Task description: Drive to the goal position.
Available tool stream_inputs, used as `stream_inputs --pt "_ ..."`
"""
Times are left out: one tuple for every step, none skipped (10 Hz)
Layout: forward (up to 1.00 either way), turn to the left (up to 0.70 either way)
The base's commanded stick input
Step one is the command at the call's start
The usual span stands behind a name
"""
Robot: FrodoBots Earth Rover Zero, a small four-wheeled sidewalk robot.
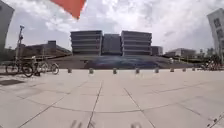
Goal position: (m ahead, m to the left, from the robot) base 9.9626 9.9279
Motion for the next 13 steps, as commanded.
stream_inputs --pt "0.99 0.06" --pt "0.99 0.06" --pt "0.99 0.06" --pt "0.99 0.06" --pt "0.99 0.06" --pt "0.99 0.06" --pt "0.99 0.06" --pt "0.99 0.06" --pt "0.99 0.06" --pt "0.99 0.06" --pt "0.99 0.06" --pt "0.99 0.06" --pt "0.99 0.06"
